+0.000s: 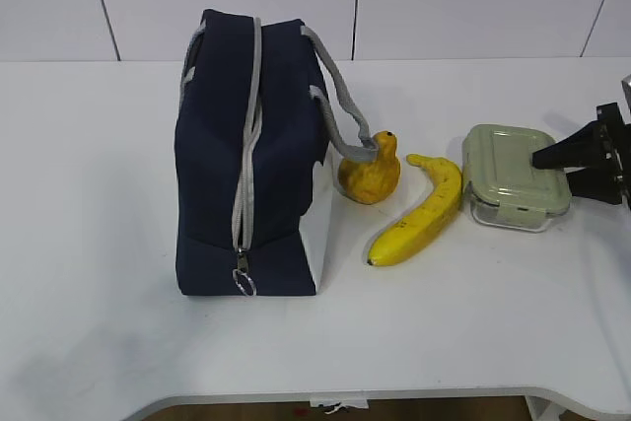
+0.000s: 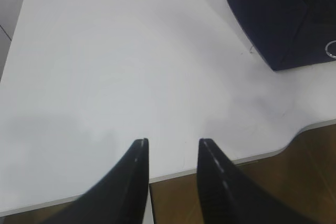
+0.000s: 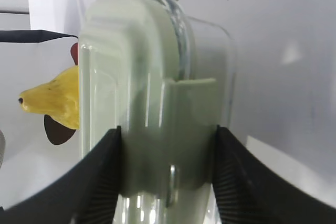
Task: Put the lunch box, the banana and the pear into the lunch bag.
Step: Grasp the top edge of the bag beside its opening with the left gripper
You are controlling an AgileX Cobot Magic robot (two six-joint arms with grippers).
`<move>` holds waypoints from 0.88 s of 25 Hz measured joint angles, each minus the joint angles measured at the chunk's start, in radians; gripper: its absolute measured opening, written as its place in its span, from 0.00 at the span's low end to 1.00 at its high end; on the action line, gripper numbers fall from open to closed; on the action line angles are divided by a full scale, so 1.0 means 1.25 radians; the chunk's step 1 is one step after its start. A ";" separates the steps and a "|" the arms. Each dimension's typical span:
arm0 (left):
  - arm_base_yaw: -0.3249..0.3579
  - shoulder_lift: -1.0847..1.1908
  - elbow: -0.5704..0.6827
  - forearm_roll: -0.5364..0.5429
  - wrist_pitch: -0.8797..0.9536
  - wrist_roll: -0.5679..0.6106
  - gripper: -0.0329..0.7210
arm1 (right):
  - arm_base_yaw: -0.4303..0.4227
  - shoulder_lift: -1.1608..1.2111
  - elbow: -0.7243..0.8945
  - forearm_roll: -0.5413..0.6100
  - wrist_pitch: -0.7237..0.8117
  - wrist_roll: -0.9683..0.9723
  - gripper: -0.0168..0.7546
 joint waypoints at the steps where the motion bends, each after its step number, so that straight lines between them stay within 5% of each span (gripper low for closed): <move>1: 0.000 0.000 0.000 0.000 0.000 0.000 0.37 | 0.000 0.000 0.000 0.000 0.000 0.008 0.49; 17: 0.000 0.000 0.000 -0.001 -0.001 0.000 0.37 | 0.003 -0.122 0.004 -0.063 -0.028 0.160 0.49; 22: 0.000 0.011 -0.010 -0.068 0.006 -0.001 0.37 | 0.016 -0.172 0.004 -0.070 -0.027 0.199 0.49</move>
